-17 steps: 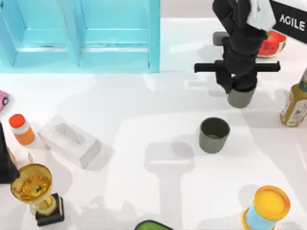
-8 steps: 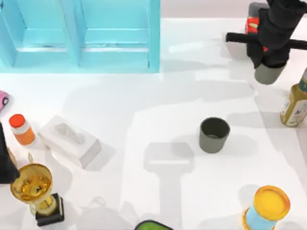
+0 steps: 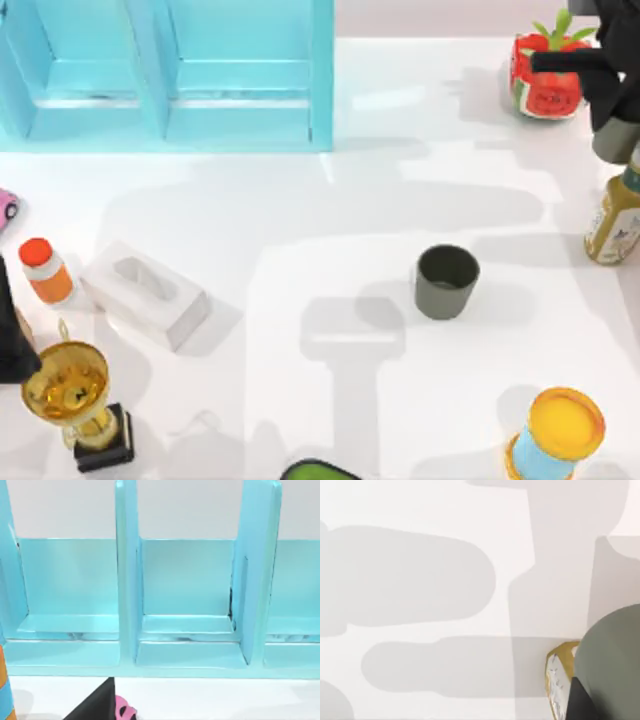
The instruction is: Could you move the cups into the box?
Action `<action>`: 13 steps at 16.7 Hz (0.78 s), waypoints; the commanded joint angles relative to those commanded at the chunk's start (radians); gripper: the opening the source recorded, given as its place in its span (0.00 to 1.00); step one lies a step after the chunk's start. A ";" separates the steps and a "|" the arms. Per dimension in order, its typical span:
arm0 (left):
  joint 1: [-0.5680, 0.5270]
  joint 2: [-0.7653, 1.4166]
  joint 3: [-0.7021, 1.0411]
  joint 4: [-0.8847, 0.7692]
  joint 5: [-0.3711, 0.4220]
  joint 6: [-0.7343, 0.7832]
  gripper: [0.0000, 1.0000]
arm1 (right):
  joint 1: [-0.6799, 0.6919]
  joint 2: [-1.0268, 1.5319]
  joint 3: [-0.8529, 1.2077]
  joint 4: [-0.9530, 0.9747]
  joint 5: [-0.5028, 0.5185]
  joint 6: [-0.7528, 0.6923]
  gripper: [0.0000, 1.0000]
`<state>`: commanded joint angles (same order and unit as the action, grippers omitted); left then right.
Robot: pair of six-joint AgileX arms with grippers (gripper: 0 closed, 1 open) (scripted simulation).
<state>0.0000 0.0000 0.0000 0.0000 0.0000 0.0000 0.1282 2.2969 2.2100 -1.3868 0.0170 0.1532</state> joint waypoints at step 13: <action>0.000 0.000 0.000 0.000 0.000 0.000 1.00 | -0.314 -0.359 -0.127 0.114 -0.022 -0.328 0.00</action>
<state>0.0000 0.0000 0.0000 0.0000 0.0000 0.0000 -0.1863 1.9382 2.0826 -1.2730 -0.0050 -0.1746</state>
